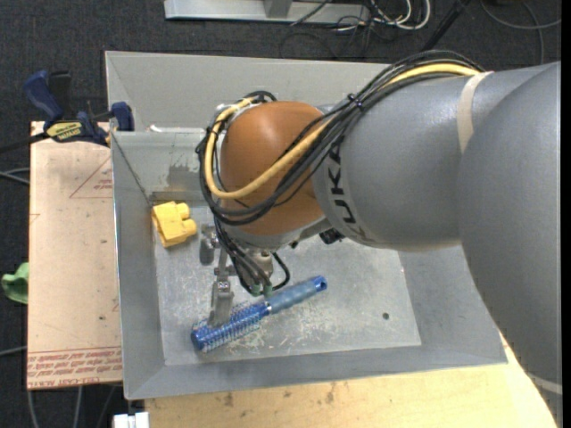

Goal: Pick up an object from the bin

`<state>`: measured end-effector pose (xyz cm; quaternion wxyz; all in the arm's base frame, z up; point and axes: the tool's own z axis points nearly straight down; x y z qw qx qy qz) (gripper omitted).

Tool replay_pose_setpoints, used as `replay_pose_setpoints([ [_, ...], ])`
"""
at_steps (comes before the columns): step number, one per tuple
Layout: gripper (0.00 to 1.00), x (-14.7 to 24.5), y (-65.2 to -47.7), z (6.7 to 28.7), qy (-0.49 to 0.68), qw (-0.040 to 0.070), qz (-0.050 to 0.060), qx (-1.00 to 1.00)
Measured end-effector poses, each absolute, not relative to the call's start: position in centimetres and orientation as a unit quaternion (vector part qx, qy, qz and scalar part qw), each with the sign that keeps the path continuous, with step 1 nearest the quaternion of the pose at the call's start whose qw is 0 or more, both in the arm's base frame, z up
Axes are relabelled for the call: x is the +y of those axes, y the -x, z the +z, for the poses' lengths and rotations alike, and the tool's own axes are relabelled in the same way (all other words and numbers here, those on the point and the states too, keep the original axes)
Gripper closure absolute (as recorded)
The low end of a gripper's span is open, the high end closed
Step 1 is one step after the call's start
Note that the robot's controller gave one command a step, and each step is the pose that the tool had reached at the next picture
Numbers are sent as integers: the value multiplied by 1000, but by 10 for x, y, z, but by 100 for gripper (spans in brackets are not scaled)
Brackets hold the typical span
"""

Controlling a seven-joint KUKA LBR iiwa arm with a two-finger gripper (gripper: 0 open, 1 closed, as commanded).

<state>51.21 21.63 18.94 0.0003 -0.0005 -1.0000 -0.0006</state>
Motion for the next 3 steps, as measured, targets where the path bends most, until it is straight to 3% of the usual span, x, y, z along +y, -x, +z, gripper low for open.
replay_pose_setpoints([
  [1,0,149,-505,83,8,4,2,-1000],
  [2,100,152,-507,87,6,1,0,-1000],
  [3,100,146,-509,259,-2,-5,-2,-1000],
])
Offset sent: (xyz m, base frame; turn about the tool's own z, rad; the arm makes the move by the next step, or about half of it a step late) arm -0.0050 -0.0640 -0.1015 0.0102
